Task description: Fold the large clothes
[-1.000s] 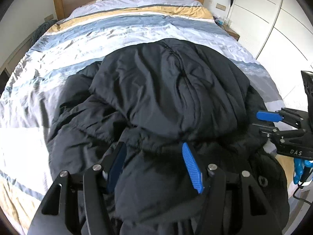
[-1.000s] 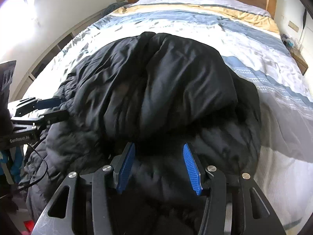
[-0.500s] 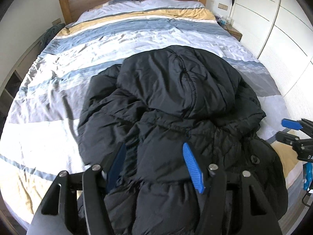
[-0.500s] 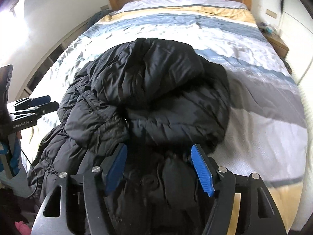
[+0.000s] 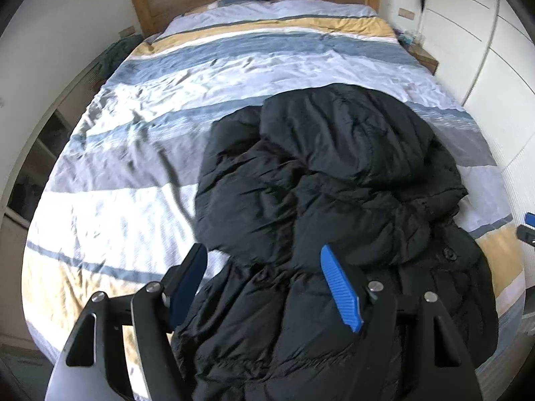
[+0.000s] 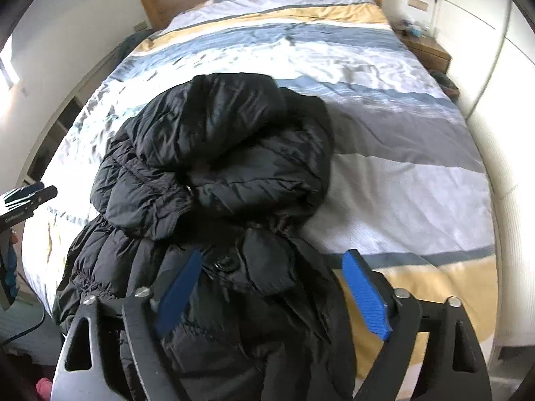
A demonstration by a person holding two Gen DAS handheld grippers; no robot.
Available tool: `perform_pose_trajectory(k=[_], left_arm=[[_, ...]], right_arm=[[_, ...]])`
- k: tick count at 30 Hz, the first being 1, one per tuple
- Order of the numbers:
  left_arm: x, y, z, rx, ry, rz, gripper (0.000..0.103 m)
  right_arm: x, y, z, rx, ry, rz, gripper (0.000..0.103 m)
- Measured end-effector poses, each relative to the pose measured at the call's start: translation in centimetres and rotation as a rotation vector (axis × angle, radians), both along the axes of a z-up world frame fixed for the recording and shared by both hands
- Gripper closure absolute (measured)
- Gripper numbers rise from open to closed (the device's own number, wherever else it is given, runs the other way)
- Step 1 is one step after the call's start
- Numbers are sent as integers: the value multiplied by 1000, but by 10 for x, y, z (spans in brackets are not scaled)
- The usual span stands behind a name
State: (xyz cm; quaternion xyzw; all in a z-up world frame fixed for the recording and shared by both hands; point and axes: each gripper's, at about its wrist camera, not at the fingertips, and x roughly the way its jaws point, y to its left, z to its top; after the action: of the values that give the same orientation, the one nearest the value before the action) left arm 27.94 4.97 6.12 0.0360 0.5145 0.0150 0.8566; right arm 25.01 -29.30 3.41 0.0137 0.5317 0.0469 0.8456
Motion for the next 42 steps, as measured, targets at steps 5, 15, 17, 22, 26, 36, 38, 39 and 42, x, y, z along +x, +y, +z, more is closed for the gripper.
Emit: perform_pose_trajectory(k=[5,15,17,22,26,36,38,39,42], left_arm=[[-9,20,8,25,8,40,34],[-26,53,4,19,38,95,30],[-29,57,2,23,43,98,27],[-37,66,-2,22,50,114,25],[-41,75,-6,12,60,136,25],[-48,89,-14,31,70,150,24],[-49,92,-17,34,76,156,24],[-50,94,-19,35,80,160,24],[-52,99,-25,37,90,171,24]], right_arm=[[-8,-12,7,2,0,-53,1],[-26,-31,9,-32,33,-122,1],[-30,-36,8,-44,46,-135,1],[-41,-46,3,-66,83,-169,1],[-50,-52,-1,-87,110,-186,1],[-65,-70,-3,-124,147,-242,1],[-68,-74,-2,-124,151,-257,1],[-69,-77,-2,-126,153,-264,1],[-72,-81,-2,-130,160,-276,1]])
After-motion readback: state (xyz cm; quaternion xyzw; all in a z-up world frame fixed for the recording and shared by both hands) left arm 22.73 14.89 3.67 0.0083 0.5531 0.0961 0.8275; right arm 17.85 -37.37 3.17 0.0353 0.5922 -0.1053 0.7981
